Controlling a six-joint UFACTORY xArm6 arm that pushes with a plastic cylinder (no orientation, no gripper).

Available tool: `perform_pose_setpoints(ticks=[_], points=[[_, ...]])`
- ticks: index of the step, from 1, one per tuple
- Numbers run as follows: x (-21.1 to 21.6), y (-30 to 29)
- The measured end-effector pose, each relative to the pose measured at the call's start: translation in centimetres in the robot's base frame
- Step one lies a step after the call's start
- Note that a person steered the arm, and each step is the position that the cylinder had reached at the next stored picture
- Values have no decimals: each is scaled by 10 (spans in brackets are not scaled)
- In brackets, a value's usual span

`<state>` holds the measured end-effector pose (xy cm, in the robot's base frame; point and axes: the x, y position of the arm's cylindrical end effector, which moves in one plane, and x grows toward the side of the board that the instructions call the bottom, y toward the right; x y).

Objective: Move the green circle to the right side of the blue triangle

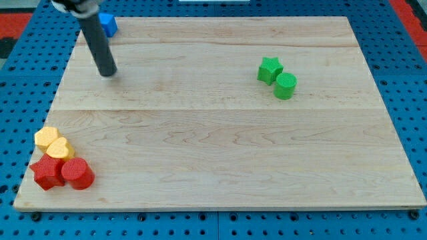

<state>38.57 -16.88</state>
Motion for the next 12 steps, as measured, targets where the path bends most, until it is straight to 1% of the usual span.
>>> perform_pose_setpoints(ticks=[1,2,3,4,5,6,8,9,10,12], points=[[47,90],[85,180],[92,272],[86,346],[55,351],[21,308],[-57,201],[-69,173],[-73,146],[-123,49]])
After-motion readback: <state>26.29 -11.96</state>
